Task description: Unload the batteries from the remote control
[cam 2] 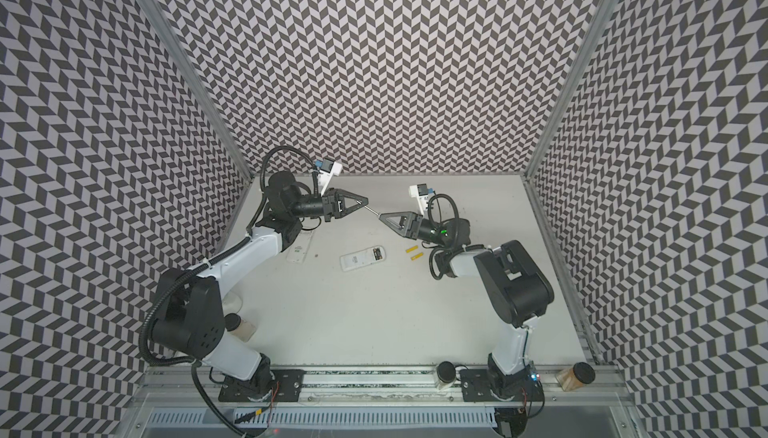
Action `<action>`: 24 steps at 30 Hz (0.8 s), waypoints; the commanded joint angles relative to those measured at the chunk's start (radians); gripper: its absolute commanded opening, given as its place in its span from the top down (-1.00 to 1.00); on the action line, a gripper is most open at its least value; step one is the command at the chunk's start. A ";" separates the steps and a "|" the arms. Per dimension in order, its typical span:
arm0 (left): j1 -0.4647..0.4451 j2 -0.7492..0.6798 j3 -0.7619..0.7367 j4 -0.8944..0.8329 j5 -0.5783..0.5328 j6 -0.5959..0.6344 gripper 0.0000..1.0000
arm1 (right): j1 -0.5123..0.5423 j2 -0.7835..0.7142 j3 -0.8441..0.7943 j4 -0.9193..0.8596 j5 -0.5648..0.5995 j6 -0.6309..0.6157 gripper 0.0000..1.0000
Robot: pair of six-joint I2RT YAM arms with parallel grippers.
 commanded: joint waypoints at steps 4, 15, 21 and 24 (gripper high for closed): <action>-0.014 0.007 -0.012 0.000 0.012 0.022 1.00 | 0.011 0.016 0.034 0.320 0.006 0.053 0.10; 0.000 -0.001 -0.082 0.099 -0.115 -0.102 1.00 | 0.036 0.030 0.025 0.366 0.093 0.105 -0.01; 0.004 -0.001 -0.102 0.162 -0.147 -0.168 1.00 | 0.042 0.025 0.012 0.366 0.120 0.112 -0.02; 0.007 -0.002 -0.114 0.183 -0.162 -0.191 1.00 | 0.046 0.018 0.002 0.366 0.119 0.103 -0.03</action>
